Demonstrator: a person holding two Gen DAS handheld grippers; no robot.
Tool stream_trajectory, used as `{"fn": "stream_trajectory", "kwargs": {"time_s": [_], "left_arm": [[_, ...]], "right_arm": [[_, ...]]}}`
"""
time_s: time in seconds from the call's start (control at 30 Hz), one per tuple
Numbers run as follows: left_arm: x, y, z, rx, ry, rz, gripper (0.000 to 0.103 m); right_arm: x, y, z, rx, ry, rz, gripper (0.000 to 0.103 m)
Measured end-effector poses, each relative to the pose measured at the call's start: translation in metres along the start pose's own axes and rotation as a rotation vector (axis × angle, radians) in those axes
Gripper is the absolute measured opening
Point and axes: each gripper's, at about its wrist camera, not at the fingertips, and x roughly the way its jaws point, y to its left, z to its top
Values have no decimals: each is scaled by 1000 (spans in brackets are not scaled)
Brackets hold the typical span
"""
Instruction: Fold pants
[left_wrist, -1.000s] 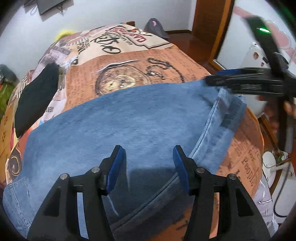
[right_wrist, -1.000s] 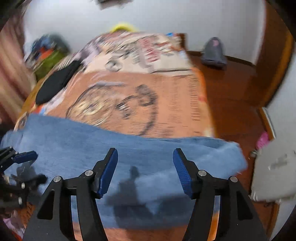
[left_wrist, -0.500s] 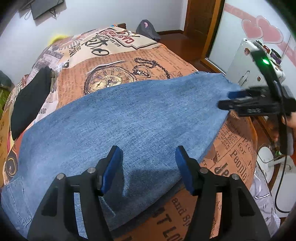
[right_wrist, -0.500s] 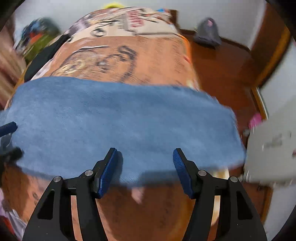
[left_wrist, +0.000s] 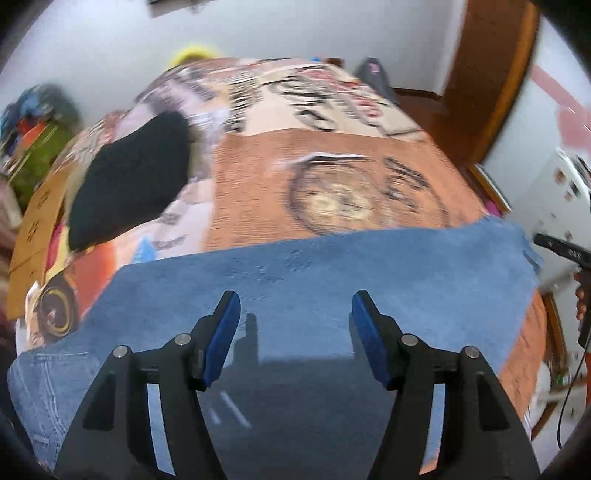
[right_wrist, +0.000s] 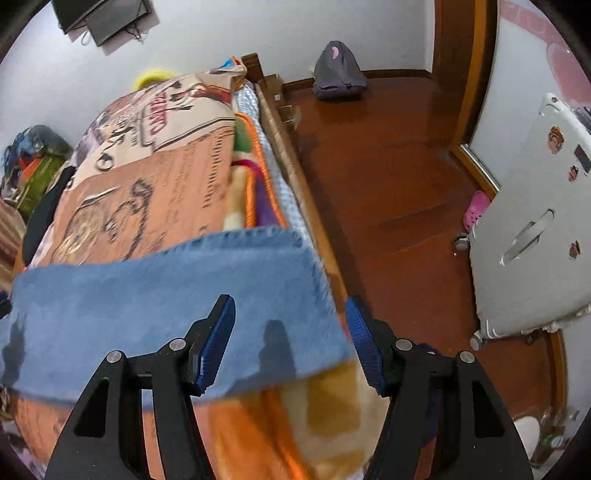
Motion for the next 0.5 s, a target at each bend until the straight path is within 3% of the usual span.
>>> {"fn": "stream_trajectory", "kwargs": {"time_s": [0.2,0.3,0.37,0.47,0.5], "left_arm": [[30,21,-6,-45,72,31,63],[32,19,-11,-40,43,45,68],[33,19,-11,-46,38,44,70],[34,18,-10,-43,37,49,70],[34,18,-10,-42,35,51,70]], "right_arm": [[43,-11,16,6,58,24,58],[54,-14,15,25,78,75,57],[55,-15,13,23,85,122,30],[57,-10,9,6,104,144,9],[55,-6,7,-13,98,141,8]]}}
